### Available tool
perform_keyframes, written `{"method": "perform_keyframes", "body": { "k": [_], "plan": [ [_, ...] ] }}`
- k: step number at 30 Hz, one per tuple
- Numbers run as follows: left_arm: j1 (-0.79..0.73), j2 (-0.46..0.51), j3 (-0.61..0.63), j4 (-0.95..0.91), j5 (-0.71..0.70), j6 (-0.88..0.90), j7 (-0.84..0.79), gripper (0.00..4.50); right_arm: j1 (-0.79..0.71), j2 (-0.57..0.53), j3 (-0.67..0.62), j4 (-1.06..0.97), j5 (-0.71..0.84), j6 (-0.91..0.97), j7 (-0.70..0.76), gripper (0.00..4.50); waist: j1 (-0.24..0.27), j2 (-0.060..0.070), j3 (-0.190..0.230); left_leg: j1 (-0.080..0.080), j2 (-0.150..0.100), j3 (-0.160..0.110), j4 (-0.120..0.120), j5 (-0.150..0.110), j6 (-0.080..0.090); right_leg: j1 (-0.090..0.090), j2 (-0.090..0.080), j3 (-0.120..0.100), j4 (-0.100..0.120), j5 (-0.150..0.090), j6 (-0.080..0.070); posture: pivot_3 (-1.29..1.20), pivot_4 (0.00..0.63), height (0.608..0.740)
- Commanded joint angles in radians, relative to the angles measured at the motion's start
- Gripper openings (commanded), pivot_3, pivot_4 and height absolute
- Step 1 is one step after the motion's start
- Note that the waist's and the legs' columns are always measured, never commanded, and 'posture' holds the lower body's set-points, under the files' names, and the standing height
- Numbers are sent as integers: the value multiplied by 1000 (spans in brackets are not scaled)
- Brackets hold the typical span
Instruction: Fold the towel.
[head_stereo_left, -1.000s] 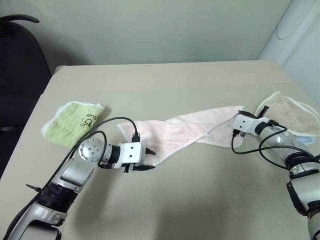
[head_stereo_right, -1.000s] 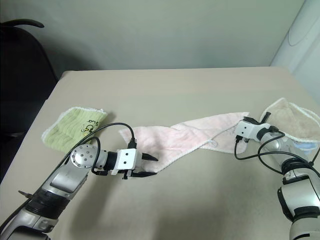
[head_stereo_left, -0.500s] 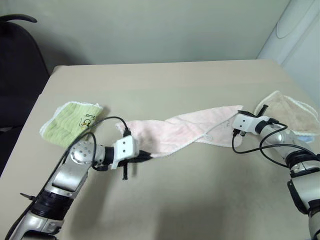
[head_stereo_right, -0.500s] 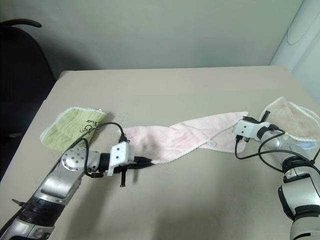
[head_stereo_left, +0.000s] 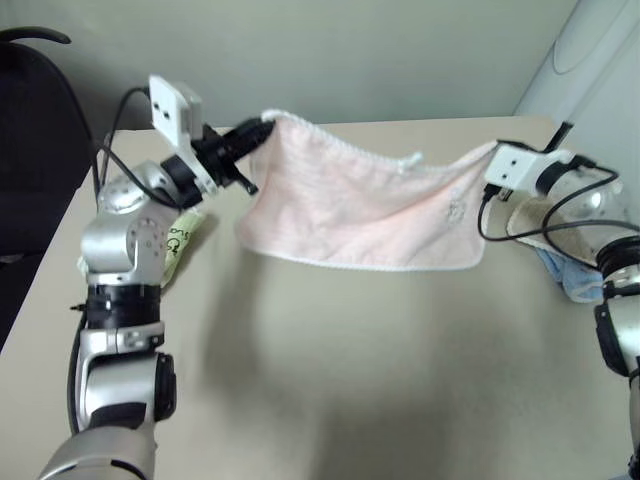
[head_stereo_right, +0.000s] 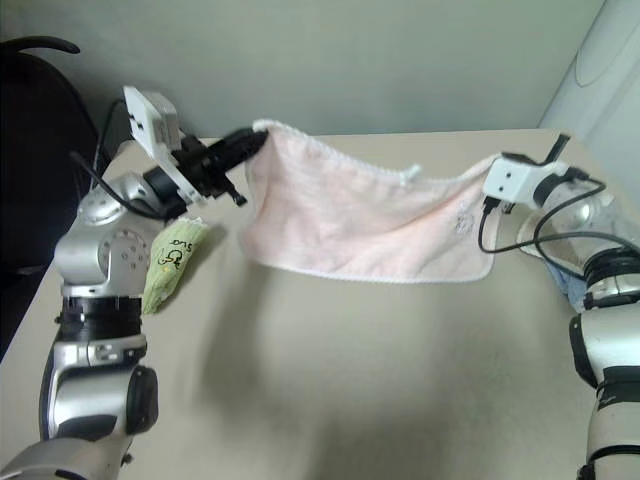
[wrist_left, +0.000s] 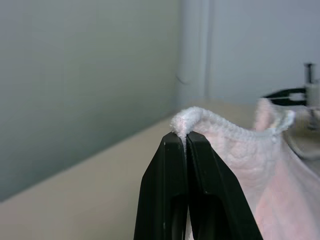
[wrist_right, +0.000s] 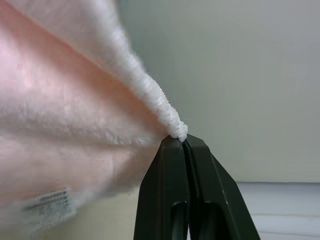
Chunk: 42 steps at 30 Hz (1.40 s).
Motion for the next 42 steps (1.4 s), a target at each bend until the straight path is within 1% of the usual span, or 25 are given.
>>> {"method": "perform_keyframes", "body": {
  "k": [1, 4, 7, 11, 13, 15, 18, 21, 22, 24, 26, 28, 33, 35, 38, 39, 42],
  "plan": [
    [-48, 53, 63, 27, -10, -36, -20, 13, -54, -67, -84, -4, 93, -20, 104, 0, 0, 0, 0, 0, 0, 0, 0, 0, 0, 0, 0, 0, 0, 0, 0, 0, 150, 740],
    [-39, 107, 95, 5, -37, -11, -48, 13, -43, -105, -146, -30, 185, -39, 238, 0, -1, 0, 0, -1, 0, 0, 0, 0, 0, -1, 0, 0, 0, 0, 0, 0, 150, 740],
    [12, 163, 132, -78, -97, 60, -79, 13, 7, -142, -204, -86, 290, -50, 405, 0, -3, 0, 0, -1, 0, 0, 0, 1, 0, -1, 0, 0, 0, 0, 0, 0, 150, 740],
    [157, 236, 191, -277, -228, 193, -127, 13, 170, -194, -268, -248, 456, -14, 659, 0, -1, 0, 0, -2, 0, 0, 0, 1, -1, 0, 0, -1, 0, 0, 0, 0, 150, 740],
    [258, 273, 243, -393, -331, 292, -140, 13, 288, -222, -304, -375, 555, 55, 776, 0, -1, -1, 1, -2, 0, 0, 0, 2, -2, 0, 0, -2, 0, 0, 0, 0, 150, 740],
    [381, 305, 292, -514, -405, 351, -160, 13, 414, -249, -340, -510, 643, 142, 865, 0, -1, -1, 1, -3, 0, 0, 0, 2, -2, 0, 0, -2, 0, 0, 0, 0, 150, 740],
    [565, 334, 371, -658, -496, 413, -180, 13, 568, -281, -390, -675, 735, 273, 938, 0, -3, -1, 1, -2, 0, 2, 0, 2, -3, 0, 1, -2, 0, 0, 0, 0, 150, 740],
    [731, 341, 451, -757, -580, 476, -168, 13, 691, -310, -435, -799, 804, 394, 994, 0, -3, -1, 1, 2, 0, 2, -1, 2, -3, 4, 1, -1, 0, 0, 0, 0, 150, 740],
    [807, 335, 475, -796, -583, 487, -167, 13, 731, -322, -443, -832, 823, 435, 1023, 0, -4, -1, 1, 2, 0, 2, -1, 2, -3, 4, 2, -1, 0, 0, 0, 0, 150, 740],
    [907, 330, 504, -846, -590, 492, -161, 13, 782, -336, -454, -877, 843, 489, 1055, 0, -4, -1, 1, 4, 0, 2, -1, 2, -3, 6, 2, -1, -1, 0, 0, 0, 150, 740],
    [1031, 324, 495, -912, -538, 478, -171, 13, 797, -337, -439, -888, 838, 516, 1083, 0, -4, -1, 1, 5, 0, 2, 0, 2, -2, 7, 2, -1, -1, 0, 0, 0, 150, 740],
    [1107, 316, 481, -956, -510, 459, -168, 13, 795, -328, -426, -885, 821, 523, 1097, 0, -5, -1, 1, 6, 0, 2, 0, 1, -1, 9, 2, 0, -1, 0, 1, 0, 150, 740],
    [1142, 293, 457, -1009, -553, 457, -108, 13, 720, -287, -383, -825, 763, 492, 1099, 0, -4, -1, 1, 13, 0, 1, 0, -3, 5, 16, 3, -1, -1, -1, 1, 0, 150, 740],
    [1092, 282, 447, -985, -540, 433, -62, 13, 655, -267, -366, -770, 720, 448, 1071, 0, -4, 0, 1, 16, 0, 1, 0, -4, 7, 19, 3, -1, -1, -1, 1, 0, 150, 740],
    [936, 280, 402, -870, -454, 384, 37, 13, 543, -231, -339, -687, 664, 384, 1038, 0, -2, 2, 2, 18, 0, 1, 0, -6, 10, 20, 3, -1, -1, -1, 1, 0, 150, 740],
    [855, 281, 376, -809, -412, 364, 79, 13, 499, -219, -329, -651, 638, 358, 1017, 0, -1, 3, 2, 20, 0, 0, 0, -7, 11, 23, 2, -2, 0, -1, 1, 0, 150, 740],
    [590, 288, 300, -599, -291, 291, 164, 13, 349, -184, -301, -521, 552, 257, 936, 0, -2, 5, 2, 21, 0, -1, 0, -7, 11, 23, 2, -3, 0, -1, 1, 0, 150, 740]
  ]
}}
